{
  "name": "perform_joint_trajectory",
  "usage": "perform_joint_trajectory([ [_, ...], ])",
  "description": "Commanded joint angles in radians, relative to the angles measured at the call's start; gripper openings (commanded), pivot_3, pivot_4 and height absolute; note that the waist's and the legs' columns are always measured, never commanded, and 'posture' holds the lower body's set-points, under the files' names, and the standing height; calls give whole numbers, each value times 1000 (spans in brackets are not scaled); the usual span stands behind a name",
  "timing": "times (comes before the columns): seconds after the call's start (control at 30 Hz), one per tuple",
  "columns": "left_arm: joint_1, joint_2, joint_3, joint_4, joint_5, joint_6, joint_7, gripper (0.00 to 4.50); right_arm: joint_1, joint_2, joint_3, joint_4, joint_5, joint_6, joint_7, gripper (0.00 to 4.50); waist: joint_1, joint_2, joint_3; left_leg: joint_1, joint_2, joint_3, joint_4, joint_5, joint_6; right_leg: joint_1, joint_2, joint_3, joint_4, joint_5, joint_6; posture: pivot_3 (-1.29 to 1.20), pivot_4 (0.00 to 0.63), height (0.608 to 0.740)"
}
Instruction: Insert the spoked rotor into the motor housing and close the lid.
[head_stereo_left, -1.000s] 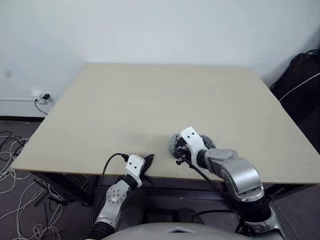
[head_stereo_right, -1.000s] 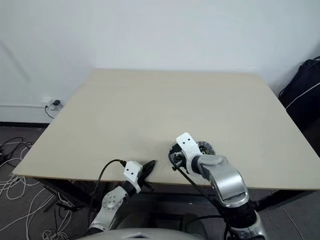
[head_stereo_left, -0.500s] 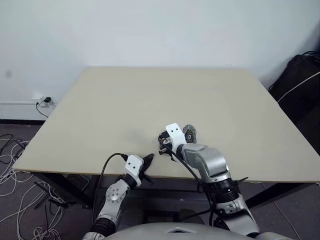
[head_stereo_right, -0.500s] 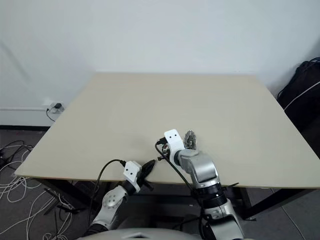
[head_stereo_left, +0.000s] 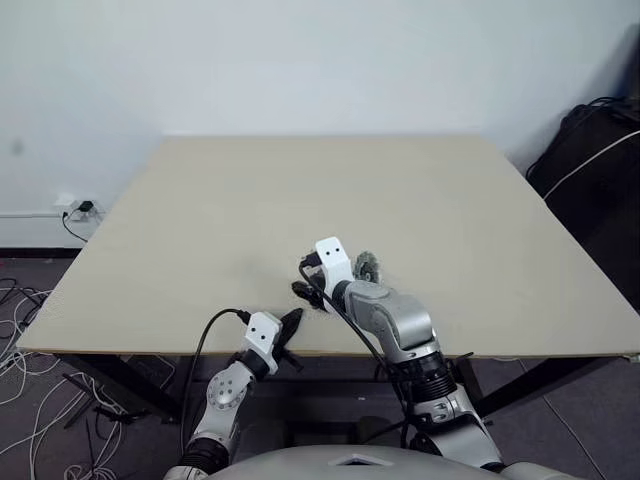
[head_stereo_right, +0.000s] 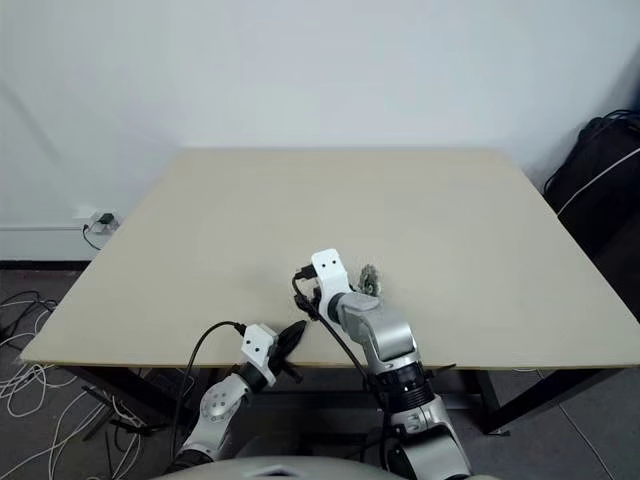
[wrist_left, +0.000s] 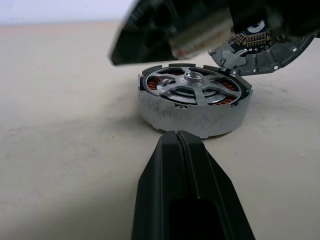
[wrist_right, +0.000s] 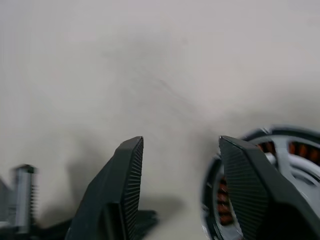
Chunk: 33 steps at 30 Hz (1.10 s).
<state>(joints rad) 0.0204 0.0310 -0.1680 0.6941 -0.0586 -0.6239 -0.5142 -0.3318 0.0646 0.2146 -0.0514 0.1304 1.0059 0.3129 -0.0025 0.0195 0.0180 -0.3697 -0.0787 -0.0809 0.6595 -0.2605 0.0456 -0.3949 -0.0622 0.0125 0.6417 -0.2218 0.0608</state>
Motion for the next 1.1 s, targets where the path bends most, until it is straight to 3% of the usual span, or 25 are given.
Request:
perform_joint_trajectory([
  [0.03, -21, -9, 0, 57, 14, 24, 6, 0, -30, 34, 9, -97, 58, -47, 31, 2375, 4, 0, 0, 0, 0, 0, -1, 0, 0, 0, 0, 0, 0, 0, 0, 0, 0, 740],
  [0.27, -30, -10, 3, 82, 15, 10, 1, 0, -20, 99, -48, -212, 191, -283, 51, 2375, 15, -2, 2, -1, 0, 0, -1, 0, 0, 0, -1, -1, -1, -2, -2, 0, 0, 740],
  [0.43, 5, 1, 2, 33, 8, 12, -10, 0, -32, 109, -95, -233, 218, -429, -48, 2375, 14, -3, 2, -1, 0, 0, -2, 0, 0, 0, -1, 0, -3, -2, -3, 0, 0, 740],
  [0.8, 28, 10, -8, -33, 17, 48, -12, 0, -26, -78, -122, -266, -140, -679, -345, 2375, 23, -3, 2, -7, 0, 0, -10, 0, 0, -11, 0, 0, -6, -1, -3, 0, 0, 740],
  [0.97, 18, 16, -6, -10, 17, 43, -20, 0, 26, -139, -226, -268, -249, -604, -468, 2375, 26, -2, 1, -7, -1, 1, -10, 0, 0, -10, 0, 0, -7, -1, -2, 0, 0, 740],
  [1.1, 5, 21, -1, 8, 14, 42, -28, 0, 103, -209, -244, -259, -340, -486, -477, 2375, 31, -1, 1, -7, 0, 1, -10, 1, 1, -10, 0, 0, -7, -1, -2, 0, 0, 740],
])
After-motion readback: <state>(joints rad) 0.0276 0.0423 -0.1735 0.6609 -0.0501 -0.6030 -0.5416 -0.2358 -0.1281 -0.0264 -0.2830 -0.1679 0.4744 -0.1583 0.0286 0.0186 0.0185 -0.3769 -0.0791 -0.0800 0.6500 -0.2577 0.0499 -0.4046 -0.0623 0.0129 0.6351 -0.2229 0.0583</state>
